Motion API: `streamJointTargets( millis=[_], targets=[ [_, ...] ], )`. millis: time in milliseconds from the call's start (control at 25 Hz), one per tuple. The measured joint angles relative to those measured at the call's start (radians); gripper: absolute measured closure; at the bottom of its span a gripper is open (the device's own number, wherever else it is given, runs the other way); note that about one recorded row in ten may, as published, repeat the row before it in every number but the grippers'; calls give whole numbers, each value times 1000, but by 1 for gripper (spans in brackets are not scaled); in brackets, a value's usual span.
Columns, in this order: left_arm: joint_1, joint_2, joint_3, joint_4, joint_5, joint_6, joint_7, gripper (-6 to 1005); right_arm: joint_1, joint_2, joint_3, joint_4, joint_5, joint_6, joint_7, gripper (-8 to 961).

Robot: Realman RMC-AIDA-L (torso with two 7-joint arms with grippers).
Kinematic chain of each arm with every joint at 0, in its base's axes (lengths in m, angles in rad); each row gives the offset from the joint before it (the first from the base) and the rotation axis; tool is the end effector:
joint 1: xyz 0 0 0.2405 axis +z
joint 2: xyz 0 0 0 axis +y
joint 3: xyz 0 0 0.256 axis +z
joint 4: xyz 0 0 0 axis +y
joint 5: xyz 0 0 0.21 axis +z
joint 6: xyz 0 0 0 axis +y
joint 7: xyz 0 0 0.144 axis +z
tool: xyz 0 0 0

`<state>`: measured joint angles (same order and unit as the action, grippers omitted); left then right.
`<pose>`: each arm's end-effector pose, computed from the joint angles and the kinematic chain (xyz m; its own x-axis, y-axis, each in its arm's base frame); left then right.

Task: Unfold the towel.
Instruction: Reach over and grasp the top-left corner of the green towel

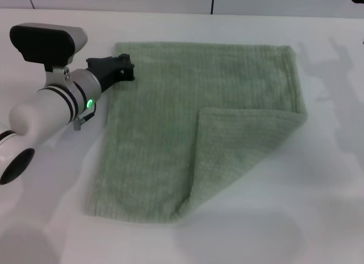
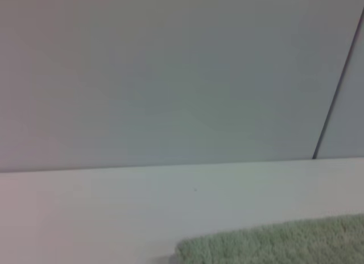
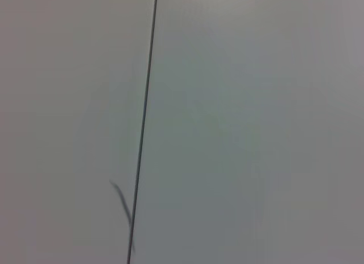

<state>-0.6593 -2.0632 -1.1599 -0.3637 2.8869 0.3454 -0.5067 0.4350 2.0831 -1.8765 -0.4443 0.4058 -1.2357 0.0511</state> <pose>-0.2740 0.4123 -0.0741 0.6663 0.4341 0.6064 0.7410 -0.2937 -0.6039 0.2398 0.3642 0.0134 0.6354 0.3956 -0.6632 -0.6313 -0.2285 -0.7411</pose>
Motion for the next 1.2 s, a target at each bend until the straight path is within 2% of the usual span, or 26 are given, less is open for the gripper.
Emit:
streamJointTargets(
  millis=[400,1200],
  targets=[
    [-15,-2,44,7,0,-28,3,982,13,0,-4,3,-1,4,-2,214],
    [-22,-4,59,28,0,-24,5,982,25,0,-4,2,-1,30,-2,215]
  ],
)
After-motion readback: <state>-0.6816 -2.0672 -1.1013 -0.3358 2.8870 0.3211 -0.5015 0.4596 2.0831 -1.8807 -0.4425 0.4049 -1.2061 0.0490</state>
